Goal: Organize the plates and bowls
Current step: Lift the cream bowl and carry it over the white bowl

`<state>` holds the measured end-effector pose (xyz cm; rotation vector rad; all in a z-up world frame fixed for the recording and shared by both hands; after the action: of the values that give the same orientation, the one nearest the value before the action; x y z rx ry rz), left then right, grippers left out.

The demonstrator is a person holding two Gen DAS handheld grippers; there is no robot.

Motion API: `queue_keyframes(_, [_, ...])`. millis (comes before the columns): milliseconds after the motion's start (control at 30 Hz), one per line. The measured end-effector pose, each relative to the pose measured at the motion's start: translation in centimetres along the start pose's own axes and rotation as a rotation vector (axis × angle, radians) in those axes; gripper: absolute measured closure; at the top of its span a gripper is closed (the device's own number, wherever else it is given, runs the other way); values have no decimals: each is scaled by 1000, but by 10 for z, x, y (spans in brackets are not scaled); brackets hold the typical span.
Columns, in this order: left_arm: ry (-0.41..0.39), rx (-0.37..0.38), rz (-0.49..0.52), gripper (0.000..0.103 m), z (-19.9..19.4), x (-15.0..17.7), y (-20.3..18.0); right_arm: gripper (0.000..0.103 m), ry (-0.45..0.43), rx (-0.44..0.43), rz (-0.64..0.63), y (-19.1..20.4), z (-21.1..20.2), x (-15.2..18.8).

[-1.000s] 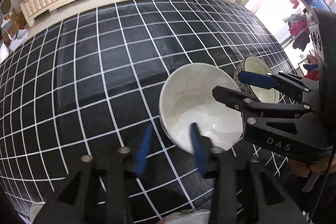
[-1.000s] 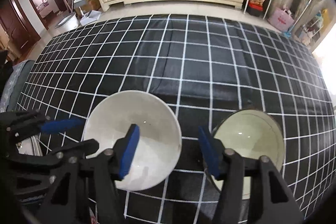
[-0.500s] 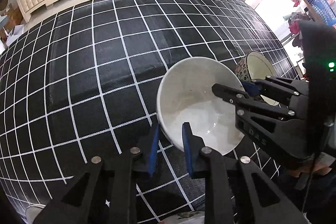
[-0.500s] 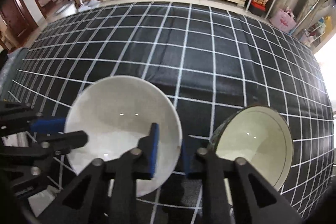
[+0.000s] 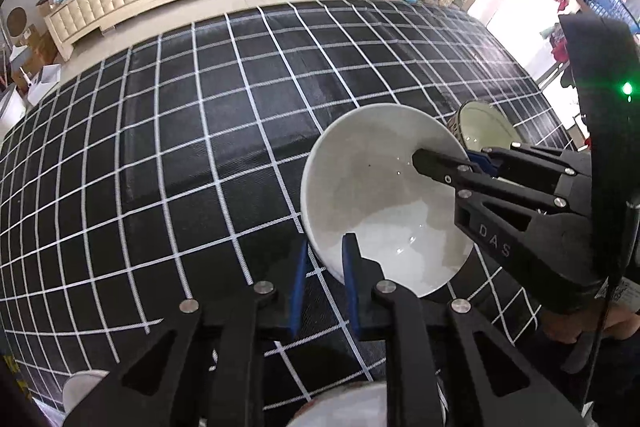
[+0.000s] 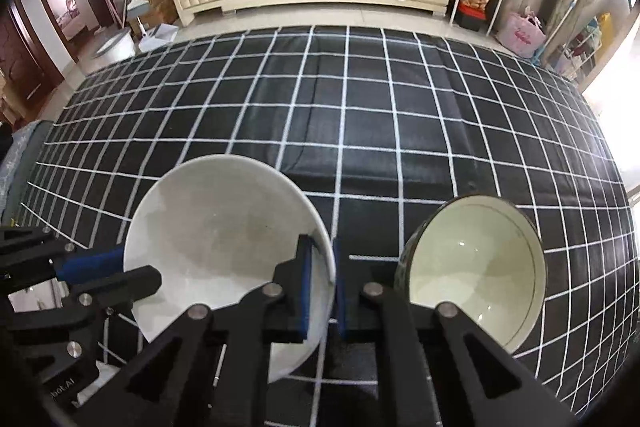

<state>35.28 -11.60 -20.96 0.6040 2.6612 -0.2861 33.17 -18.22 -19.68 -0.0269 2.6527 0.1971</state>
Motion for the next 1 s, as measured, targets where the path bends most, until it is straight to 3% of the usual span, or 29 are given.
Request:
queue_keyframes(367, [-68, -34, -17, 88, -63, 21, -9, 91, -63, -47, 1, 26, -47, 5])
queue_keyframes(633, [-96, -50, -49, 88, -100, 61, -16, 91, -83, -83, -19, 47, -74, 29])
queue_keyframes(1000, [-72, -67, -121, 88, -112, 126, -14, 91, -37, -122, -24, 65, -78, 75])
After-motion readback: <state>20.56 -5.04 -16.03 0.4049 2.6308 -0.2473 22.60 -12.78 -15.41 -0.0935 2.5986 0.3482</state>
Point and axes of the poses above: each gripper's, at about its wrist camera, not at the fingertips, and z roughly the way its jaws point, y to its left, x to its underside, the point moved 10 cm from there along z, roughly the way its jaws point, and after that the axes turned 10 degrees about z, right-handed, at the moved point
